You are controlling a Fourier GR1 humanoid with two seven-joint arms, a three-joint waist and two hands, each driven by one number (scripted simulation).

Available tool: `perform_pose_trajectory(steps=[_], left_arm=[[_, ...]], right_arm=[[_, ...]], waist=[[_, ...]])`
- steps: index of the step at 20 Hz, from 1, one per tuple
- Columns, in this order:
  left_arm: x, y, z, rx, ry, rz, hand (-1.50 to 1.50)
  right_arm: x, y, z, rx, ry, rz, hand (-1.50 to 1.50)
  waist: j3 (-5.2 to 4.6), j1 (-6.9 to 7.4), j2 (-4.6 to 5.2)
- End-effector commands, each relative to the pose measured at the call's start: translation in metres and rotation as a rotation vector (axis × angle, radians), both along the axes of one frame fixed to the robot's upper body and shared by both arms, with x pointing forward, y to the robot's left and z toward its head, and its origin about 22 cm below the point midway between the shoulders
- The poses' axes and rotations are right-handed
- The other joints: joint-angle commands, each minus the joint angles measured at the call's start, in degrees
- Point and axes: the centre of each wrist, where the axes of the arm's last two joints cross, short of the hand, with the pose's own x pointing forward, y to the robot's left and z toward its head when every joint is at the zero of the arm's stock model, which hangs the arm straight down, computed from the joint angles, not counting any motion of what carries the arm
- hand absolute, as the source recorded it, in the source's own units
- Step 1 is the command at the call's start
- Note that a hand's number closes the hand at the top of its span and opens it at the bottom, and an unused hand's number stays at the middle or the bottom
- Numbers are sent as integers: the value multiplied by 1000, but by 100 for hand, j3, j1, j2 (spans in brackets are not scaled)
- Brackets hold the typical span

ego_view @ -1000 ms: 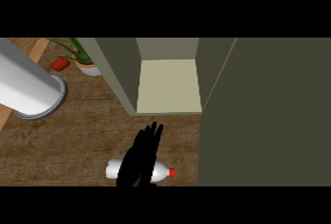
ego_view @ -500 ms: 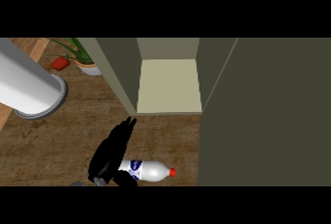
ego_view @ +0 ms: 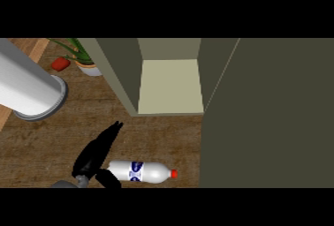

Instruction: Pick up the bottled water, place it into the cabinet and close the cabinet

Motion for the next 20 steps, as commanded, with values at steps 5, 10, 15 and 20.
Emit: perform_pose_trajectory(steps=[5,10,15,20], left_arm=[[14,26,-8,-20,-15,-58,150],[0,22,-23,86,-68,-180,150],[-9,11,-34,-318,-245,-37,150],[-17,-24,-36,-814,-410,141,150]], right_arm=[[-8,-7,37,-60,-57,-10,-150],[-12,-2,28,-40,-49,-2,-150],[-10,-3,17,-21,-40,-9,-150],[-11,-4,16,-20,-44,-25,-150]], waist=[[4,32,3],[3,27,-5],[-40,102,10],[-68,179,5]])
